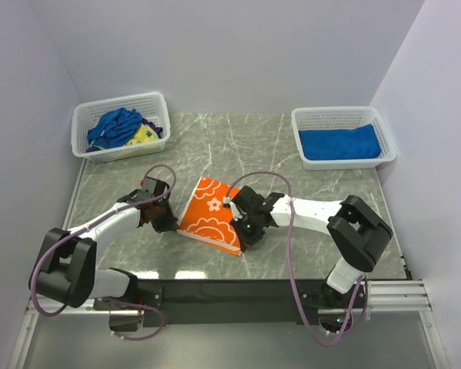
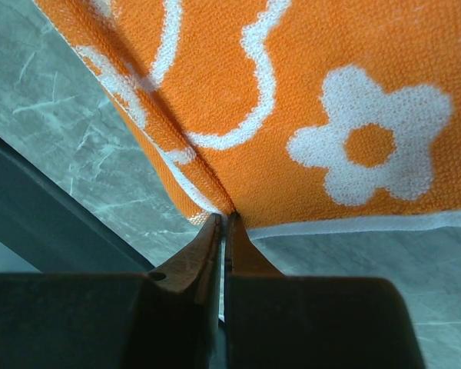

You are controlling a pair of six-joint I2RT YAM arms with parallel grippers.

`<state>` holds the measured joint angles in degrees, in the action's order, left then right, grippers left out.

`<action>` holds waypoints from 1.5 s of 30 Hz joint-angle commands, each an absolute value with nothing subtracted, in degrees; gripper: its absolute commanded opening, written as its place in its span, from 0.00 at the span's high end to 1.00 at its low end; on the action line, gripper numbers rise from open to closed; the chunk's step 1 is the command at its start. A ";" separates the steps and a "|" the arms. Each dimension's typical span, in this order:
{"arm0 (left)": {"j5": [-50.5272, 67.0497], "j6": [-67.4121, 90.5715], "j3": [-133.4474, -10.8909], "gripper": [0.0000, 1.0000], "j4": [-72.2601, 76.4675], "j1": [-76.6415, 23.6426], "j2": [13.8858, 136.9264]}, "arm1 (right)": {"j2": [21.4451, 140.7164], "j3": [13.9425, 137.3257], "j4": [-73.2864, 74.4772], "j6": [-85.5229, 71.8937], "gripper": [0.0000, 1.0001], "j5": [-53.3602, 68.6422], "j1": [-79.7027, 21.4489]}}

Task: Fold and stack the towels
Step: Fold the towel

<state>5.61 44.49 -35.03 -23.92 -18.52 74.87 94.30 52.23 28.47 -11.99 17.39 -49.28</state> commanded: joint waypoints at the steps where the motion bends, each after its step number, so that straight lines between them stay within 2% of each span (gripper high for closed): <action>1: 1.76 43.95 -39.28 1.00 -26.27 -18.81 74.80 | 92.12 53.69 32.78 -12.30 1.00 14.07 -50.01; 9: 0.26 42.54 -43.59 1.00 -29.79 -18.98 74.88 | 89.38 57.57 36.21 -13.71 1.00 13.71 -53.26; 20: -3.43 43.42 -40.61 0.99 -25.05 -19.07 82.61 | 96.68 55.11 30.24 -16.08 0.98 15.99 -55.81; 22: -3.69 43.86 -40.69 0.99 -24.70 -19.16 83.05 | 96.77 54.58 29.27 -16.52 0.94 16.52 -56.16; 23: -3.95 43.94 -40.87 1.00 -24.78 -19.25 82.97 | 96.25 54.49 28.92 -16.52 0.85 16.70 -56.42; 25: -4.57 43.77 -41.57 0.99 -25.31 -19.60 82.44 | 95.19 54.14 28.74 -16.61 0.77 16.87 -56.43; 26: -4.66 43.77 -41.92 1.00 -25.57 -19.77 82.35 | 93.71 53.97 28.74 -16.61 0.66 16.87 -56.60; 32: -4.75 43.07 -44.12 0.99 -27.77 -21.35 80.42 | 85.01 54.49 31.45 -16.61 0.44 11.71 -56.34; 36: -4.92 42.63 -45.61 0.99 -28.74 -21.88 80.33 | 79.64 54.32 32.43 -17.05 0.40 5.55 -52.84; 40: -6.33 42.19 -46.49 0.99 -29.53 -22.24 80.86 | 76.29 51.86 29.37 -17.84 0.39 4.84 -41.00; 45: -7.56 41.75 -47.90 0.99 -29.97 -22.76 80.86 | 75.50 48.87 23.40 -18.54 0.40 5.53 -32.01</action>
<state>-5.37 42.83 -45.19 -29.28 -22.22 81.36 76.34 50.85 27.57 -17.65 6.39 -35.07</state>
